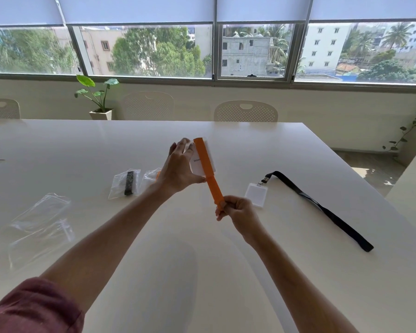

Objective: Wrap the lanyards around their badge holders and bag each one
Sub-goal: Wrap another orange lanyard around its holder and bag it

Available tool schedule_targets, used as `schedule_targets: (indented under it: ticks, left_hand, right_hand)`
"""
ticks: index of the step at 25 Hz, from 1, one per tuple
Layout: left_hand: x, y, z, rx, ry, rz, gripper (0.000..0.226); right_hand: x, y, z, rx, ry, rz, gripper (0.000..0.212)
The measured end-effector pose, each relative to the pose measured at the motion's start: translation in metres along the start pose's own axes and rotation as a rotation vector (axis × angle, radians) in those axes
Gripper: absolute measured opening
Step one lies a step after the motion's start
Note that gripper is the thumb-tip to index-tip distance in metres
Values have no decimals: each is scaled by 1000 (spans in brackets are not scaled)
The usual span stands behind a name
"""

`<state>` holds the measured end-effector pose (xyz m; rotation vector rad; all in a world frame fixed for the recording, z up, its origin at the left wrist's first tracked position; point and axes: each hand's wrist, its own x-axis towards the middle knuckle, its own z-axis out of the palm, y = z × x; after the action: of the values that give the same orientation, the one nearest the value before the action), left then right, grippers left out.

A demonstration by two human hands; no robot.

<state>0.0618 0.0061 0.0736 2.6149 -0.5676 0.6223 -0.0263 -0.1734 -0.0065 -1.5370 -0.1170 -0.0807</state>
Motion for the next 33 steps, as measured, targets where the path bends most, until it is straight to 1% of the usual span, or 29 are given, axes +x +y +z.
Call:
schedule_targets:
  ticks: [3, 5, 8, 10, 14, 18, 22, 25, 28, 31, 33]
  left_hand:
    - [-5, -2, 0, 30, 7, 20, 108]
    - [-8, -2, 2, 61, 3, 31, 107]
    - [-17, 1, 7, 174, -17, 107, 108]
    - [-25, 4, 10, 254, -21, 166, 108]
    - [-40, 12, 17, 325, -28, 244, 107]
    - [-56, 17, 26, 271, -66, 285, 108]
    - [-68, 21, 29, 222, -79, 318, 108]
    - [-73, 25, 29, 207, -76, 357, 107]
    - [-75, 25, 28, 209, -68, 368, 107]
    - [-78, 21, 29, 207, -75, 386, 107]
    - [-80, 21, 29, 199, -77, 382, 107]
  right_hand:
    - [-4, -4, 1, -17, -7, 38, 20]
    - [-7, -7, 7, -77, -23, 57, 20]
    - [-9, -16, 16, -218, -40, 75, 23]
    - [-9, -26, 17, -272, -46, 68, 23]
    - [-4, -50, 14, -197, 16, 79, 25]
    - [1, -61, 11, -27, 104, 77, 22]
    - [5, -58, 10, -35, 183, 20, 22]
    - [9, -47, 9, -132, 248, -36, 17]
    - [10, -39, 9, -315, 255, -119, 12]
    - [10, -36, 6, -585, 234, -277, 21]
    - [11, -36, 3, -752, 228, -387, 23]
